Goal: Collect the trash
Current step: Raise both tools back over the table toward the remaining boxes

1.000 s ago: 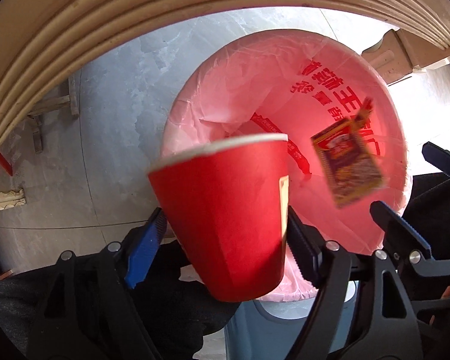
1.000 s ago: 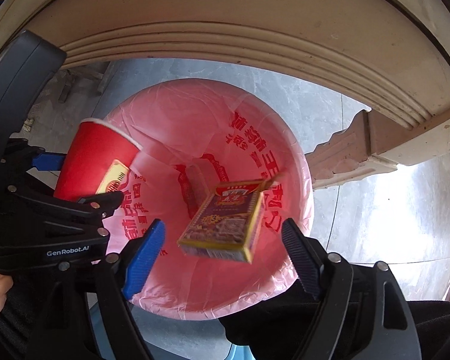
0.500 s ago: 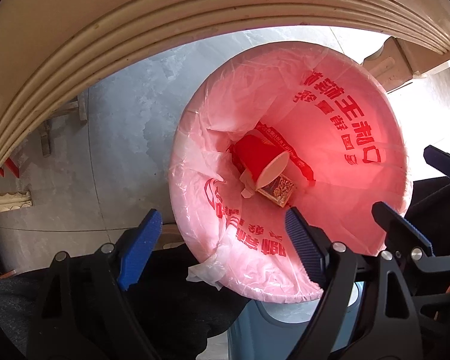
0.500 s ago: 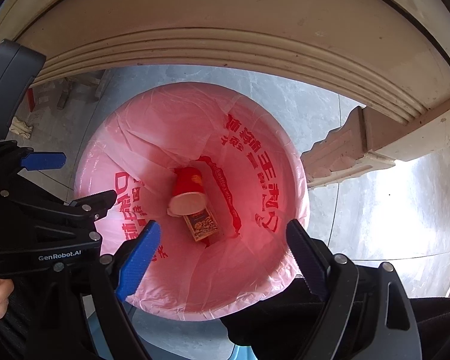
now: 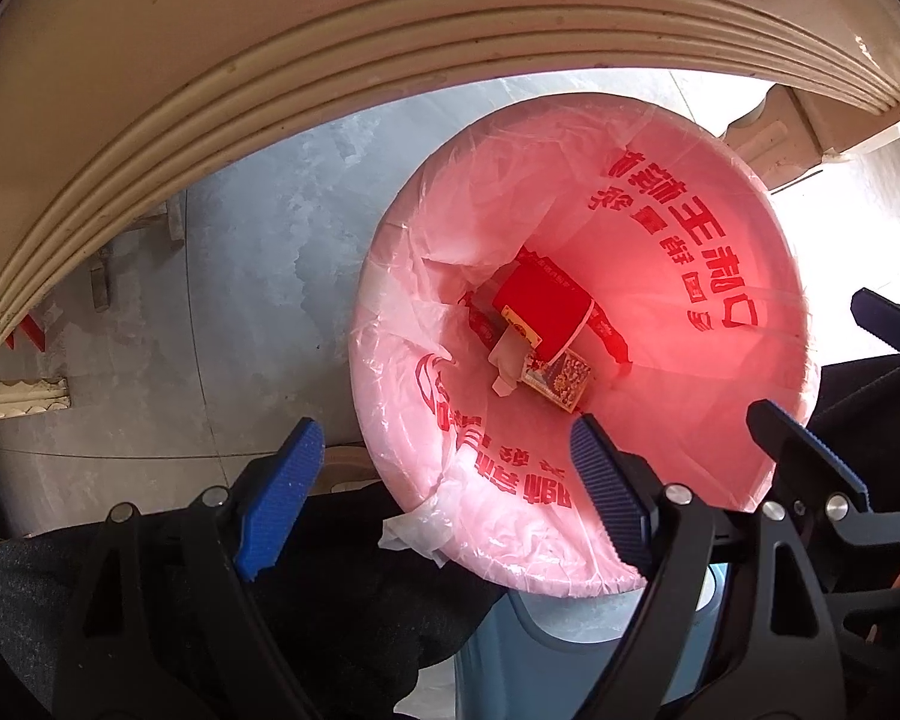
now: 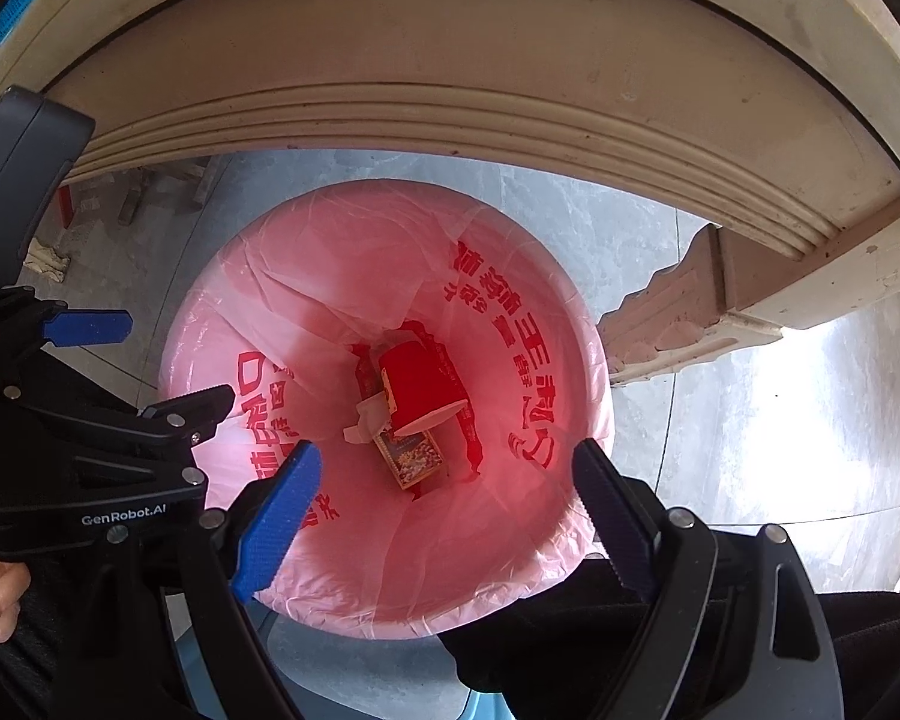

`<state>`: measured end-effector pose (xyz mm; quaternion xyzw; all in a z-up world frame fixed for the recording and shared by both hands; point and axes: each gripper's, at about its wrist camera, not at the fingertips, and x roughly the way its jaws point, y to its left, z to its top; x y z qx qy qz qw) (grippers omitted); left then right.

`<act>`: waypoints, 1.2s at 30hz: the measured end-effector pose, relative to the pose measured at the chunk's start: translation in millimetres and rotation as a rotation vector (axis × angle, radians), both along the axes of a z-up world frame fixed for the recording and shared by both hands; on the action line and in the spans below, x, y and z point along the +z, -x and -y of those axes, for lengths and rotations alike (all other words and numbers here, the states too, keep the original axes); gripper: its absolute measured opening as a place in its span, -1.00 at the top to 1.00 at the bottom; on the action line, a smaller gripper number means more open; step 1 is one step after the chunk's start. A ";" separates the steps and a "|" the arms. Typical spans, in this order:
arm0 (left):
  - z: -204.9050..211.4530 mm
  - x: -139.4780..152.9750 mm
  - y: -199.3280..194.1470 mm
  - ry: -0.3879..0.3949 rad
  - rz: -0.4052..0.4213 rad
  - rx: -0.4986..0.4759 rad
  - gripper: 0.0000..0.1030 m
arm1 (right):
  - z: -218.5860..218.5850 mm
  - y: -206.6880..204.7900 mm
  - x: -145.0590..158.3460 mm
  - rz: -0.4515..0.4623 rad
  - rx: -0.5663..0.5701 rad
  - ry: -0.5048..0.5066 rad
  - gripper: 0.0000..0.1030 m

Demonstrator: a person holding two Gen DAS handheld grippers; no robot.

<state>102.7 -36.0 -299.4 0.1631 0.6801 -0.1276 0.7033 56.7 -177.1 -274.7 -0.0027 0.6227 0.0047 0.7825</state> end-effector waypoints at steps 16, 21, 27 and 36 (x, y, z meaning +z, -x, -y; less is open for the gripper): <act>-24.0 122.2 38.5 0.083 0.115 -0.080 -0.64 | -0.9 30.2 98.0 0.135 0.016 -0.077 -0.64; -34.4 190.7 38.5 0.134 0.147 -0.147 -0.68 | 13.7 26.0 161.8 0.227 0.000 -0.073 -0.75; -42.1 268.8 26.7 0.128 0.272 -0.150 -0.76 | 29.5 5.0 238.1 0.316 -0.006 -0.143 -0.80; -51.0 323.0 -5.8 0.199 0.293 -0.125 -0.77 | 28.3 -25.1 311.2 0.439 -0.003 -0.133 -0.86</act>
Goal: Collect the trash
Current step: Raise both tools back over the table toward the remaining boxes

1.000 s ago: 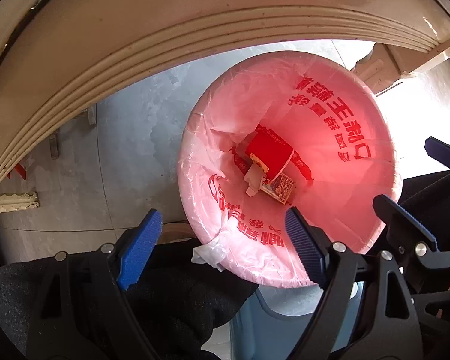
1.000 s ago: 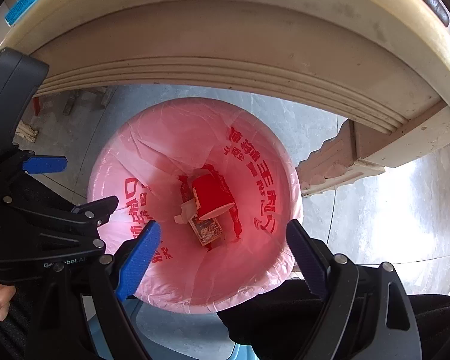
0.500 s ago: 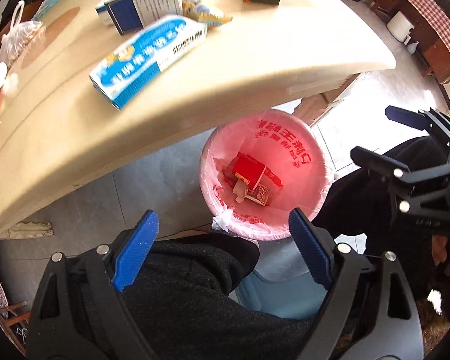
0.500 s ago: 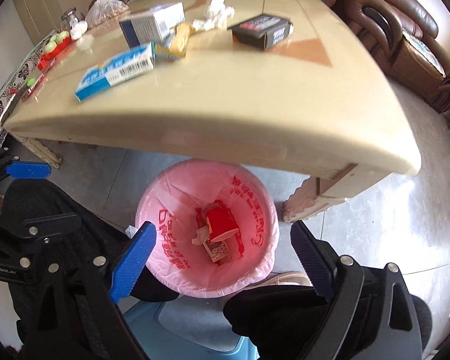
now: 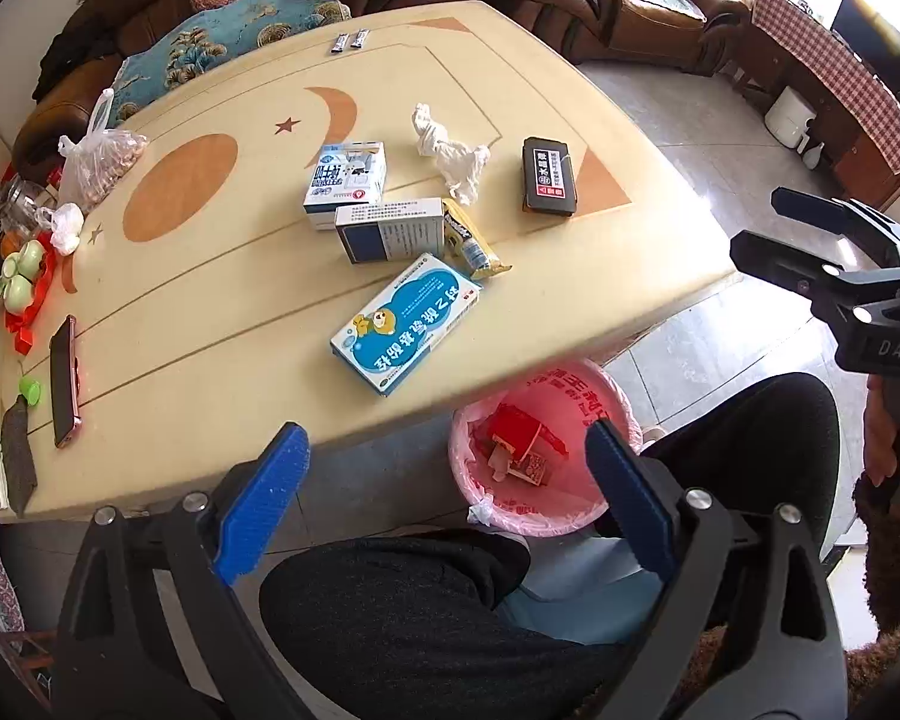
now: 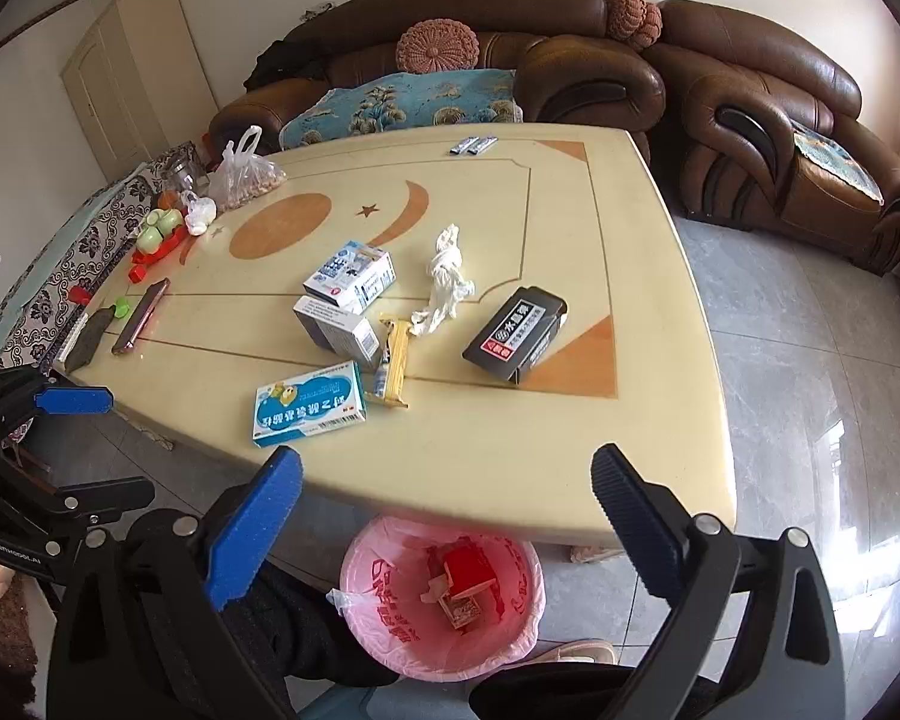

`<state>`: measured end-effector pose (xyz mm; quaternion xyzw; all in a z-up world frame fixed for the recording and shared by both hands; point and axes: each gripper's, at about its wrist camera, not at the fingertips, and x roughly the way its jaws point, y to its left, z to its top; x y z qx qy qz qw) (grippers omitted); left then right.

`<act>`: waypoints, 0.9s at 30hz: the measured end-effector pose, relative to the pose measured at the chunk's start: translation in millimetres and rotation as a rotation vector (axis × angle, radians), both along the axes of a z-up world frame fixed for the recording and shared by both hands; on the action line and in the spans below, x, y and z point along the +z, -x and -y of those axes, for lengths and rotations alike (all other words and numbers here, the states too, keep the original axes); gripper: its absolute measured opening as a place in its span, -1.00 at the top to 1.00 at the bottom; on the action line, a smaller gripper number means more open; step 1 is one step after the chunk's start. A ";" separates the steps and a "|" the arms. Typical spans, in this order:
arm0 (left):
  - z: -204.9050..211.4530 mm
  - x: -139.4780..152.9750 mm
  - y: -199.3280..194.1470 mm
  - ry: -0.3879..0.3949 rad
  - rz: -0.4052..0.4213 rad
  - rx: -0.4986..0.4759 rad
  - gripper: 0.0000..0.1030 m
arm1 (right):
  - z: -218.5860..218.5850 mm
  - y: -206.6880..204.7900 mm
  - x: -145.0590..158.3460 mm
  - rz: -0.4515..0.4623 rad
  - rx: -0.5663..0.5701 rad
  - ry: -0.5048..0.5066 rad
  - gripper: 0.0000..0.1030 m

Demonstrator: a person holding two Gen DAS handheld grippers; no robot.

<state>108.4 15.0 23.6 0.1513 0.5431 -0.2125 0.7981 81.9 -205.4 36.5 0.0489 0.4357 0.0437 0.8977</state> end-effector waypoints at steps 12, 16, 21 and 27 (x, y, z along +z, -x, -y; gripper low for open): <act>-3.3 -7.0 -23.3 -0.041 -0.026 -0.009 -0.77 | 20.7 -34.2 -1.7 -0.042 -0.048 -0.050 -0.86; 1.0 -12.5 -33.6 -0.060 -0.032 -0.041 -0.77 | 29.9 -44.4 -5.3 -0.052 -0.071 -0.048 -0.86; 6.3 -22.2 -50.6 -0.051 -0.072 -0.087 -0.77 | 36.8 -59.1 -9.7 -0.070 -0.084 -0.044 -0.86; 14.4 -34.8 -63.9 -0.070 -0.090 -0.126 -0.77 | 42.8 -75.5 -15.2 -0.081 -0.095 -0.042 -0.86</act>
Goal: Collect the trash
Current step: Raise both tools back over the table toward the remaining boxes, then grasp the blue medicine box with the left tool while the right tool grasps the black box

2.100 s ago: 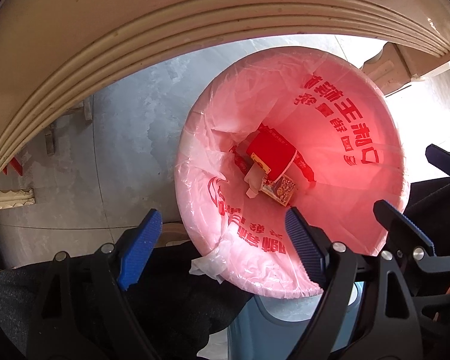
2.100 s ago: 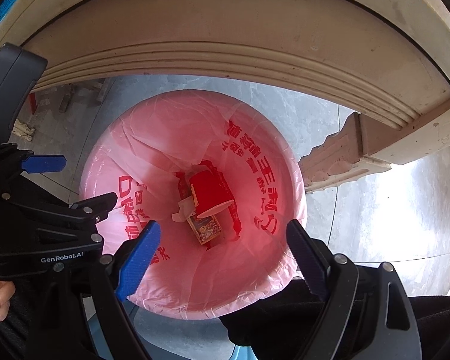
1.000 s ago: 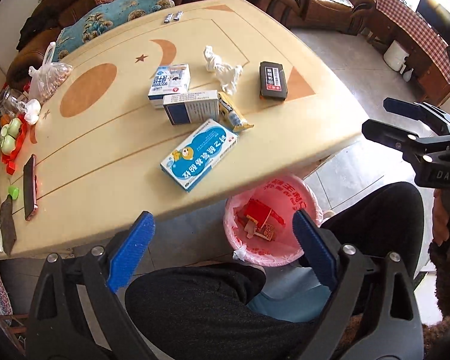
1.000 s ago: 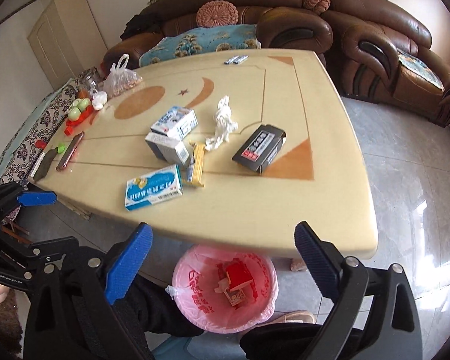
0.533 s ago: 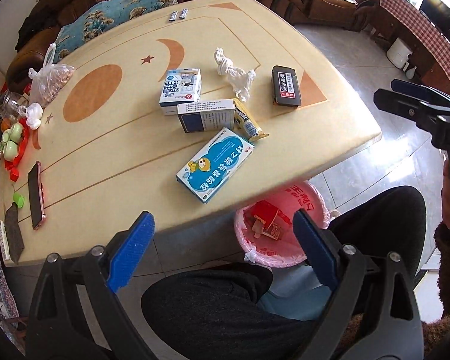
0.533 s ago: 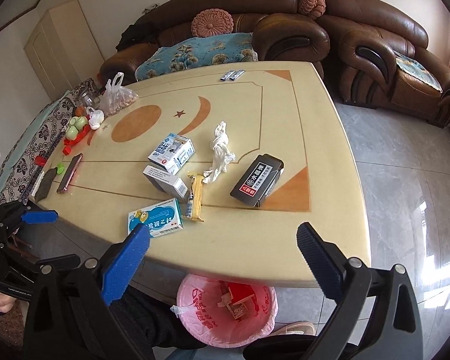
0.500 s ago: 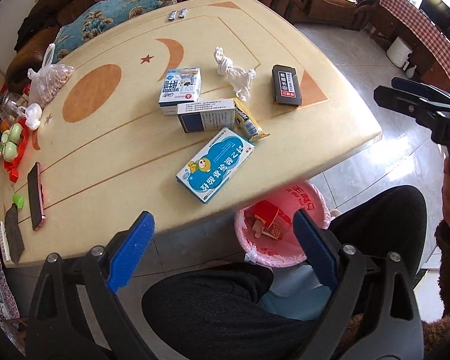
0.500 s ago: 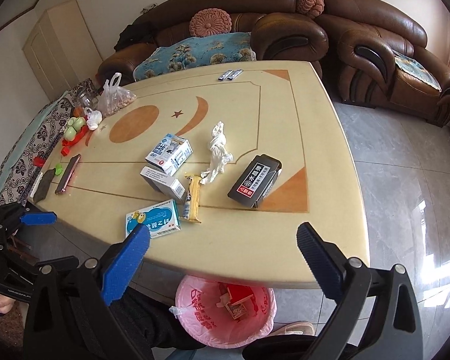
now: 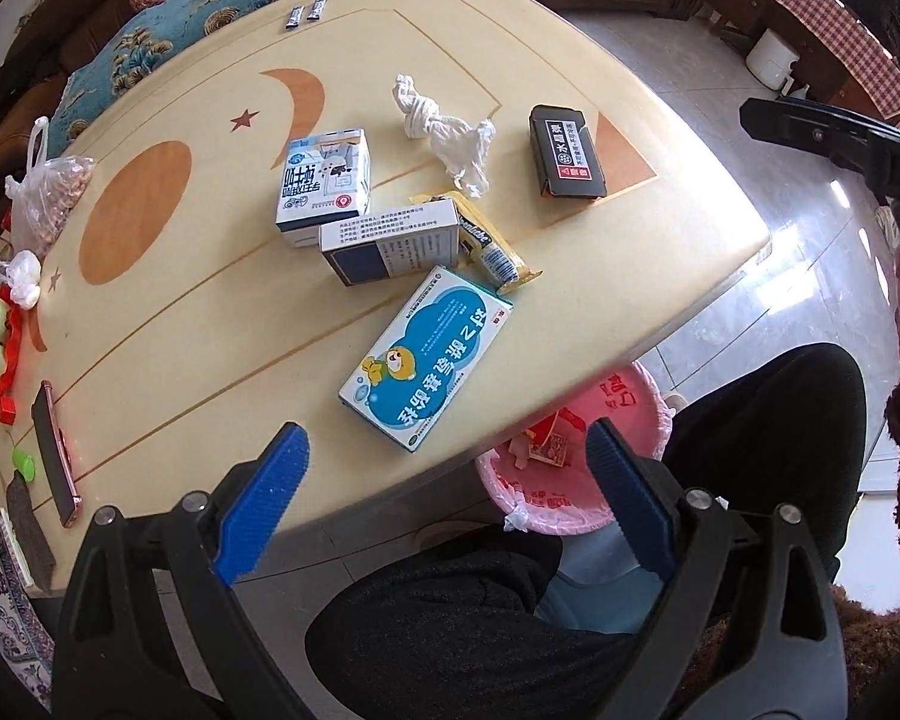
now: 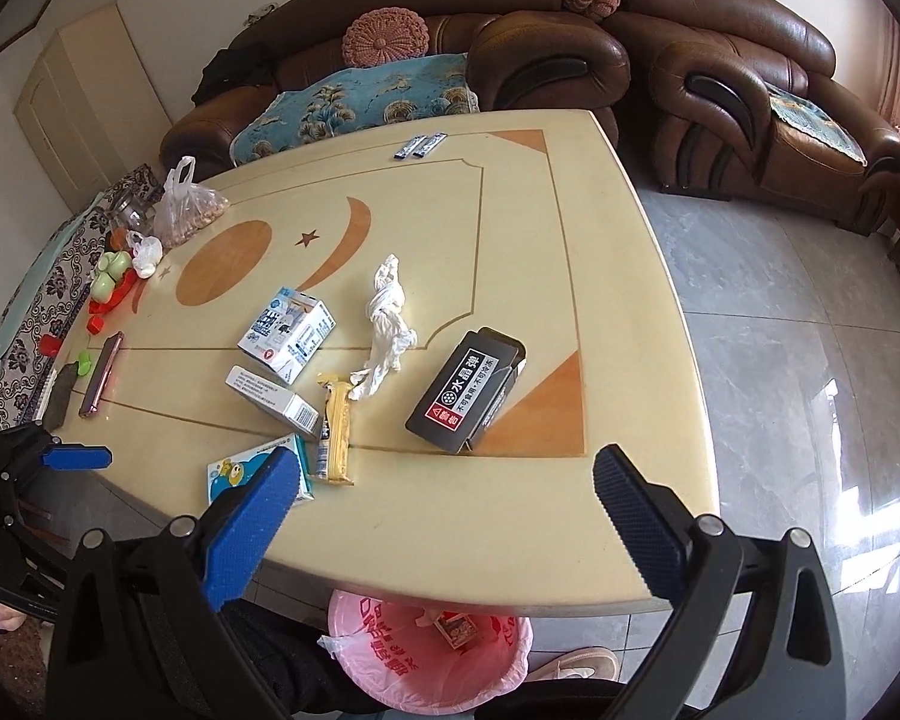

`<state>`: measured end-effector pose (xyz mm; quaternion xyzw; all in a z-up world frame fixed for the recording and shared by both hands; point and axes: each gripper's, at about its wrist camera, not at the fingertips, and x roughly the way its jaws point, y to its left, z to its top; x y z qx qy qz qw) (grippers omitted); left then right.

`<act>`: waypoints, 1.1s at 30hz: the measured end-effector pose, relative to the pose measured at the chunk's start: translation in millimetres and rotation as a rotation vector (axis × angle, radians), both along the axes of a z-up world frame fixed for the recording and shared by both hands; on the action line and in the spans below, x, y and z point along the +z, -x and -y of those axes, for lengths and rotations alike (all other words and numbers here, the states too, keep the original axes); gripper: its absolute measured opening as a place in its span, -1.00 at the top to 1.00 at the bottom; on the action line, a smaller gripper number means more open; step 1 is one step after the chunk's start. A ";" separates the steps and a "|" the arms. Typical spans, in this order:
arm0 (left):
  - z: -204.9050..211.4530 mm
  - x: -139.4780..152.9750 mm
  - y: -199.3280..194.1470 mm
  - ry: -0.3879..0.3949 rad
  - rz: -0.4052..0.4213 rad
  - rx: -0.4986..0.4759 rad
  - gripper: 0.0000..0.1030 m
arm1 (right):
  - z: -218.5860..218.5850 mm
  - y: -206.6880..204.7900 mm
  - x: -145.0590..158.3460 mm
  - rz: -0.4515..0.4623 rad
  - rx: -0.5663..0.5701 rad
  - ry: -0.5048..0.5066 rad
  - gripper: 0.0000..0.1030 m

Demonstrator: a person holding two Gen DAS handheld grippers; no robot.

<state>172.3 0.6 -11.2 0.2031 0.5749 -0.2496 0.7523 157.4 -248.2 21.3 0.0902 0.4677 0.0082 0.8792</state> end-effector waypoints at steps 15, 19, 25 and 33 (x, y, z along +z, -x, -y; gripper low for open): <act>19.6 -58.7 -29.7 -0.096 -0.045 -0.062 -0.77 | 5.4 -44.4 -43.5 -0.090 -0.011 -0.020 -0.86; 20.2 -74.1 -41.8 -0.115 -0.055 -0.051 -0.77 | 6.9 -54.8 -53.3 -0.109 -0.016 -0.023 -0.86; 22.4 -90.8 -54.0 -0.126 -0.080 -0.056 -0.77 | 5.1 -71.6 -72.3 -0.142 -0.011 -0.019 -0.86; 27.0 -105.5 -62.3 -0.141 -0.083 -0.075 -0.77 | 0.4 -93.8 -100.5 -0.188 -0.013 -0.016 -0.86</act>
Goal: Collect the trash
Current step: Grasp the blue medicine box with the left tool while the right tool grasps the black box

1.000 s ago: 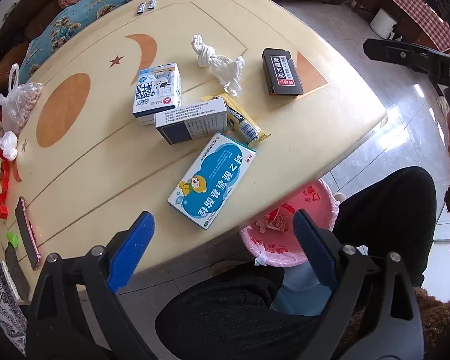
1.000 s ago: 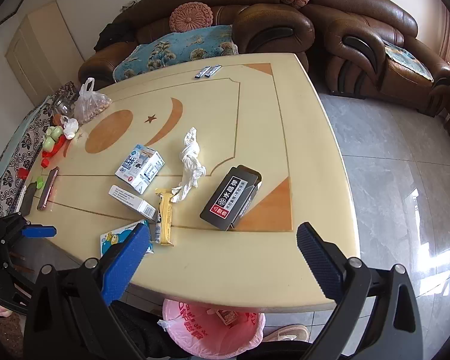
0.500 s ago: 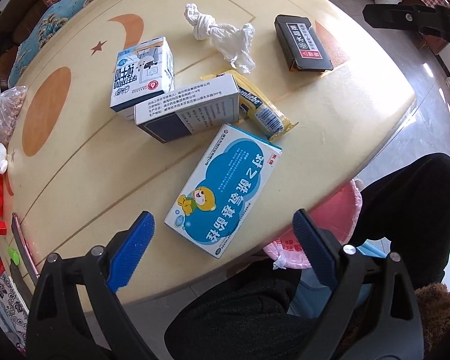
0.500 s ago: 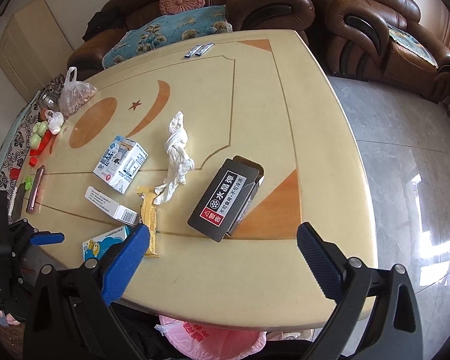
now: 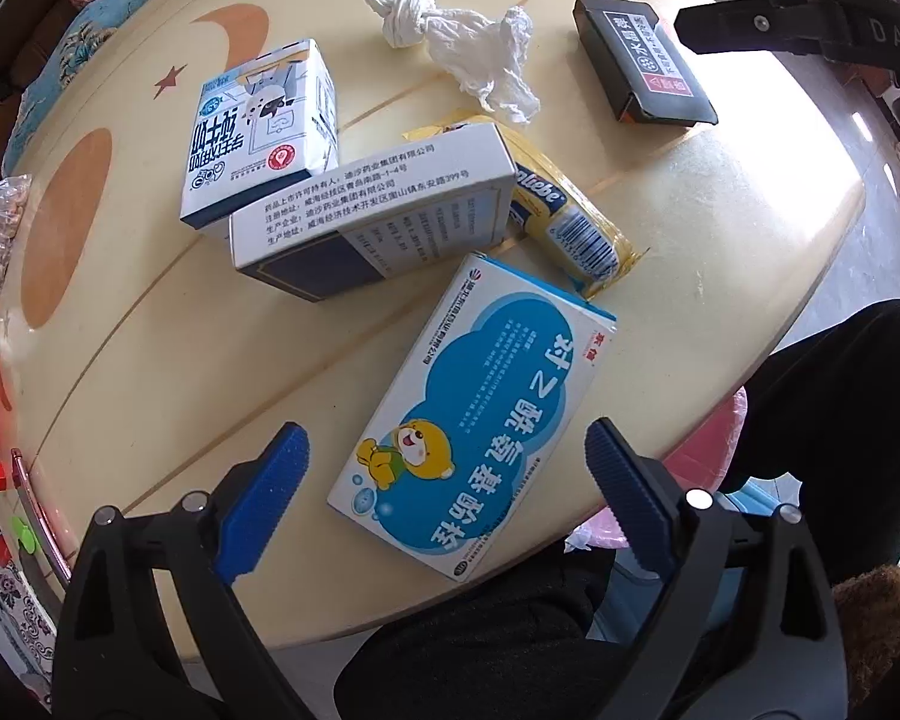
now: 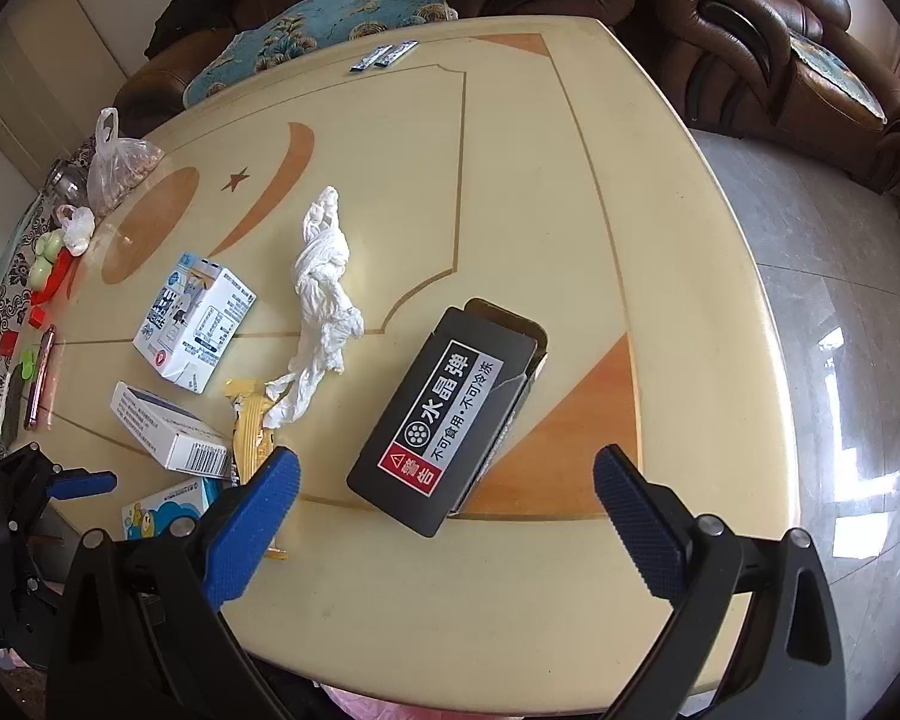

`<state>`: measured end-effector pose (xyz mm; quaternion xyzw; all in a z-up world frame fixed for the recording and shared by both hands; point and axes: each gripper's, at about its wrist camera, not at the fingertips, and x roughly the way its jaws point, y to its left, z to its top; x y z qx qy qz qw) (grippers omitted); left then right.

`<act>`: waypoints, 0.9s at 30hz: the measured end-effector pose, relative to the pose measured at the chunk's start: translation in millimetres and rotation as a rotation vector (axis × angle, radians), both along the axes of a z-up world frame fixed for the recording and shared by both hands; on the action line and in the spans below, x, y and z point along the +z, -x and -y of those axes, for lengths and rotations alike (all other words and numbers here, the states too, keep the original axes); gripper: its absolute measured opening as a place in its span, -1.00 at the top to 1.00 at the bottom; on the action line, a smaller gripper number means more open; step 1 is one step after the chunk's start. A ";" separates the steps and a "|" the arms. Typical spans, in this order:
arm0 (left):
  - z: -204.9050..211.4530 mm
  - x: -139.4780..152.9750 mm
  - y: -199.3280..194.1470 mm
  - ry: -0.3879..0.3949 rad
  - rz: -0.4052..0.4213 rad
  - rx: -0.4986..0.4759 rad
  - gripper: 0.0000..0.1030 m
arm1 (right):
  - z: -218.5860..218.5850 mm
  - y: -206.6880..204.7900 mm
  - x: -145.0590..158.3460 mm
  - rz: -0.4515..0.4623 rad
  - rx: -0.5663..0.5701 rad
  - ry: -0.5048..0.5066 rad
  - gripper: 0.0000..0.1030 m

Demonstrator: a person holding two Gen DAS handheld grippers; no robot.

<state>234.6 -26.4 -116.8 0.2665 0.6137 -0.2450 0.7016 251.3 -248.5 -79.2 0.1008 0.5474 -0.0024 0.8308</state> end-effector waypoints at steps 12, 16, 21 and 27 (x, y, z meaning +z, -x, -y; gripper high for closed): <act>1.4 -21.4 -8.0 0.002 -0.041 -0.014 -0.77 | -7.1 -19.5 -31.0 -0.050 -0.003 0.003 -0.86; 3.3 -31.5 -13.8 -0.001 -0.057 -0.003 -0.77 | -8.7 -23.8 -39.0 -0.056 -0.009 0.030 -0.86; 2.9 -34.6 -14.5 -0.006 -0.048 -0.008 -0.77 | -10.0 -28.0 -51.9 -0.072 -0.025 0.078 -0.84; 4.8 -34.7 -7.7 0.002 -0.035 -0.017 -0.68 | -16.4 -30.6 -51.1 -0.043 -0.007 0.123 -0.66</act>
